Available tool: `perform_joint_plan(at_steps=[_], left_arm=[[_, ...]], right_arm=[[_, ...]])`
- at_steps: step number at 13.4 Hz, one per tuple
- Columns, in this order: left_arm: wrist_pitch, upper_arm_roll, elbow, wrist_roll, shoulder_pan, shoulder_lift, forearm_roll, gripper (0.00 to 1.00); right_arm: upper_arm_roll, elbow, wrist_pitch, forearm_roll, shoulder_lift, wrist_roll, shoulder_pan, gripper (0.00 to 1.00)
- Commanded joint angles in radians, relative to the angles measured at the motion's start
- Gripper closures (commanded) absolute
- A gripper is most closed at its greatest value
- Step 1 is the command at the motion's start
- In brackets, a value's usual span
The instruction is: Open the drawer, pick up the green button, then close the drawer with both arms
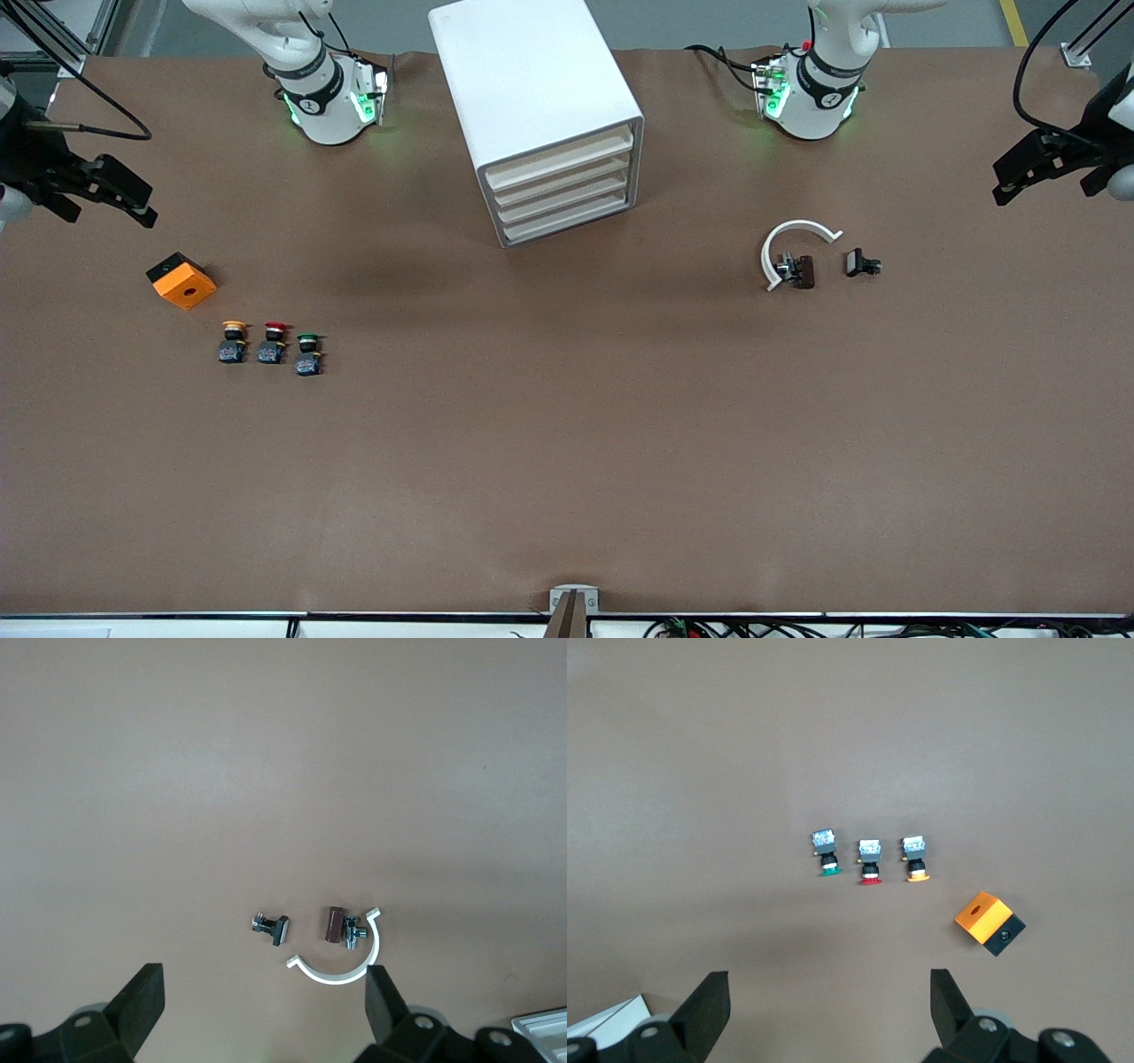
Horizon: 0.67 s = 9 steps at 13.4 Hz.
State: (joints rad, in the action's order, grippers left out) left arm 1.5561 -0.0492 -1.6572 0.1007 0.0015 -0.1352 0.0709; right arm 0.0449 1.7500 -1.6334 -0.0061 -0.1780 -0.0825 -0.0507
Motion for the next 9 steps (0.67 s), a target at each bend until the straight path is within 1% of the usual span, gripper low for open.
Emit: perform_joint_plan(at_steps=[1,4,9], left_arm=[[0.025,-0.006,-0.042,-0.004,0.003,-0.038,-0.016,0.0],[0.025,-0.006,-0.035,-0.007,0.002,-0.037,-0.016,0.0],[0.022,-0.005,-0.055,-0.009,0.002,-0.037,-0.017,0.0]], right_arm=[[-0.007,-0.055,0.063,0.014,-0.002,0.013,0.006,0.0],[-0.007,-0.055,0.11,0.014,0.0,0.009,0.008,0.0],[-0.005,-0.061,0.118,0.014,0.0,0.007,-0.012,0.0]])
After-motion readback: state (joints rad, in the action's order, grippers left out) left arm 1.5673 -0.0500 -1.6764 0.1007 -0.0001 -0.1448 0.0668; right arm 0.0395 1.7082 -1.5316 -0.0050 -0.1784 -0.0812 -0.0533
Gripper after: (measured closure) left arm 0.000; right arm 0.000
